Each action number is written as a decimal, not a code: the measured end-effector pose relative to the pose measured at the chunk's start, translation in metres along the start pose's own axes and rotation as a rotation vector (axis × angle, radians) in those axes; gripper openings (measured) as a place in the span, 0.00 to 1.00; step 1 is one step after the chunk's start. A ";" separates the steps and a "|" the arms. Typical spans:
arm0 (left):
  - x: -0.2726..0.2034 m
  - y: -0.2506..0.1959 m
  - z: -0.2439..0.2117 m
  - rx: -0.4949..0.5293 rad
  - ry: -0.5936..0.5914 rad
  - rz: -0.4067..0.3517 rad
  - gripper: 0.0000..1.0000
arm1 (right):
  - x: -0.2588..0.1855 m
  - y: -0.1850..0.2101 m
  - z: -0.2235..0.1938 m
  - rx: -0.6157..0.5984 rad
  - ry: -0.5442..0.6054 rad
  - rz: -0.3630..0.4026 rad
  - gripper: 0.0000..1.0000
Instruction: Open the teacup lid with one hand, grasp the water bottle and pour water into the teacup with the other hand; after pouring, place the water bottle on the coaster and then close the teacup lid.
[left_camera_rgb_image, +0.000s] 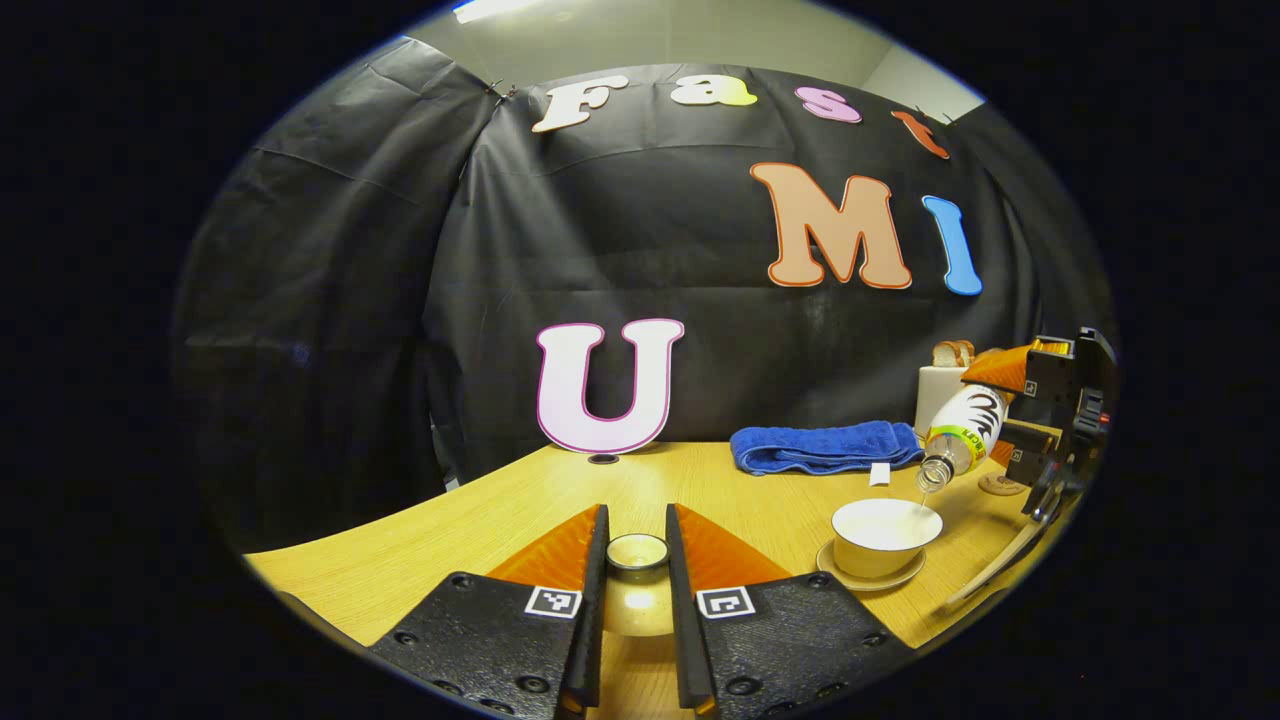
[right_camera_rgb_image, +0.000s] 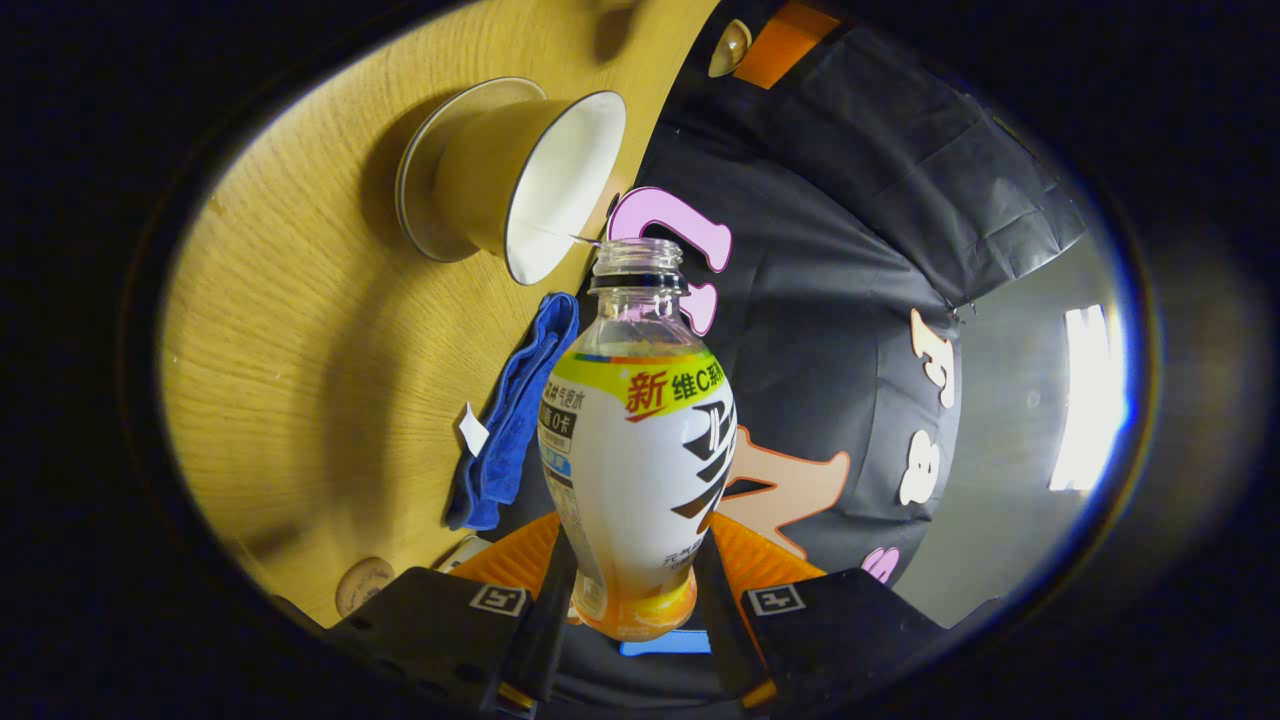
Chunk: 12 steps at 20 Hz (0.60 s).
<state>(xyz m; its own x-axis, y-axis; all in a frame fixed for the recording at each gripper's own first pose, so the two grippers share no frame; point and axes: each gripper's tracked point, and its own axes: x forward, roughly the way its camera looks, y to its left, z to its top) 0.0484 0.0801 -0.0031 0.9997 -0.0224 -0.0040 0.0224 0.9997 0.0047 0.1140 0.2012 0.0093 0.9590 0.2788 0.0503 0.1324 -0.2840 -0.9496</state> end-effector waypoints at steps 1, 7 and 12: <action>0.000 0.000 0.000 0.000 0.000 0.000 0.28 | 0.000 0.007 0.000 0.049 0.004 0.037 0.67; 0.000 0.000 -0.001 0.000 -0.001 0.000 0.27 | -0.007 0.038 0.006 0.391 0.027 0.223 0.66; 0.000 -0.001 0.000 0.000 -0.001 -0.001 0.27 | -0.014 0.034 0.003 0.732 0.060 0.291 0.65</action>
<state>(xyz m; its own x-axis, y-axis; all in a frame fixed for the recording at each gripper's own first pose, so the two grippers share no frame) 0.0483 0.0795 -0.0032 0.9997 -0.0234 -0.0034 0.0234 0.9997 0.0045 0.1042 0.1905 -0.0246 0.9445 0.2299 -0.2347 -0.3044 0.3437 -0.8883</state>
